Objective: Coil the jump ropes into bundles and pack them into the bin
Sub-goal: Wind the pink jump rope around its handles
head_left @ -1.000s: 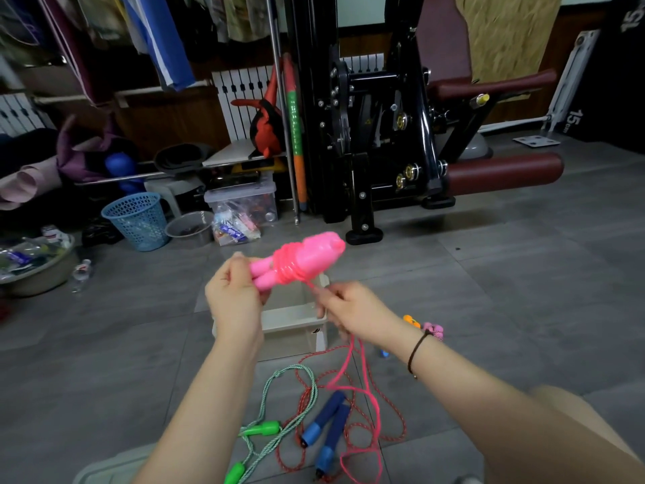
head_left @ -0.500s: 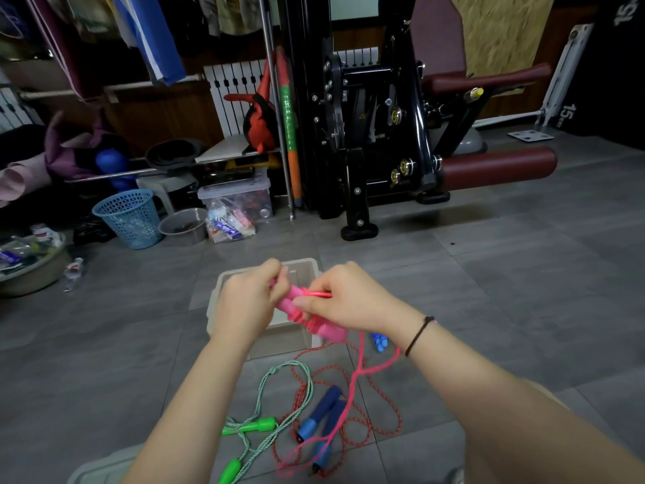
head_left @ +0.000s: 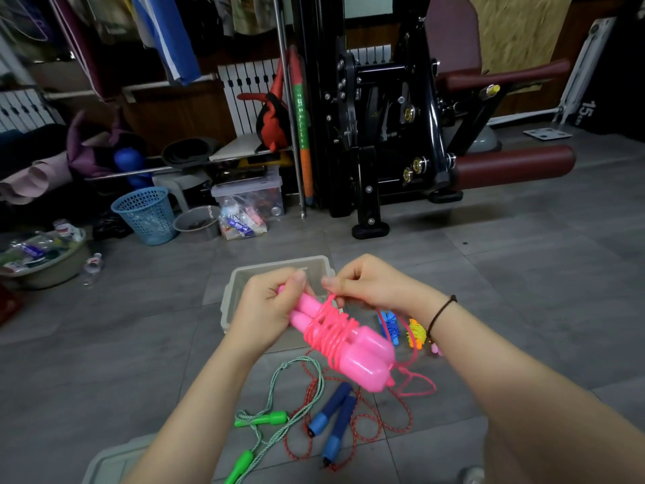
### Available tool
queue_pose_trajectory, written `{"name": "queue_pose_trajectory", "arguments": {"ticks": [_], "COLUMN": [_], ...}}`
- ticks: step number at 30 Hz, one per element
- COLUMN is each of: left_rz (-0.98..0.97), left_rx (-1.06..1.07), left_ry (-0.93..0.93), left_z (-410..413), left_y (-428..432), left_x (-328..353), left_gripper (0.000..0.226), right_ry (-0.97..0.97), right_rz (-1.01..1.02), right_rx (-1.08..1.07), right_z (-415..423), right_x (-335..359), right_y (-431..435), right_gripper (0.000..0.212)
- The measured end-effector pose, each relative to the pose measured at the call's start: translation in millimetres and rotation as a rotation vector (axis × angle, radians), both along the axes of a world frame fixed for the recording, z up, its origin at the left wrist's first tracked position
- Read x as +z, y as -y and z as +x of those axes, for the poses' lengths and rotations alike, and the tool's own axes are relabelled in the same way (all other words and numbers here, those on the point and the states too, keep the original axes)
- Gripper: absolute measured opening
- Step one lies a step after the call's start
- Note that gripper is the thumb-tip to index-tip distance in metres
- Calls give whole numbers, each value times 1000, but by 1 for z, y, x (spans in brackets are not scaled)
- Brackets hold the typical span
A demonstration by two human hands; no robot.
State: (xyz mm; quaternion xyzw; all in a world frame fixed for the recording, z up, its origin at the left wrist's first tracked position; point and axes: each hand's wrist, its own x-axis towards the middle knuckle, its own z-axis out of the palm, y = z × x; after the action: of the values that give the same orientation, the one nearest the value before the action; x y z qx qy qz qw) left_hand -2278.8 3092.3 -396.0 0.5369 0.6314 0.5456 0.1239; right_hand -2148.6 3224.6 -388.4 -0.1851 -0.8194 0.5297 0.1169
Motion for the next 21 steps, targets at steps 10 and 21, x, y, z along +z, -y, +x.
{"name": "queue_pose_trajectory", "arguments": {"ticks": [10,21], "left_rz": [263,-107], "left_rx": [562,739], "left_ry": [684,-416], "left_z": [-8,-29], "left_y": [-15,-16], "left_x": [0,-18], "left_gripper": [40,29], "right_ry": [-15,137], "right_rz": [-123,-77], "right_rx": [-51,158], "right_z": [-10,-2], "right_x": [-5,-1], "right_y": [24,35], "right_gripper": [31,29]}}
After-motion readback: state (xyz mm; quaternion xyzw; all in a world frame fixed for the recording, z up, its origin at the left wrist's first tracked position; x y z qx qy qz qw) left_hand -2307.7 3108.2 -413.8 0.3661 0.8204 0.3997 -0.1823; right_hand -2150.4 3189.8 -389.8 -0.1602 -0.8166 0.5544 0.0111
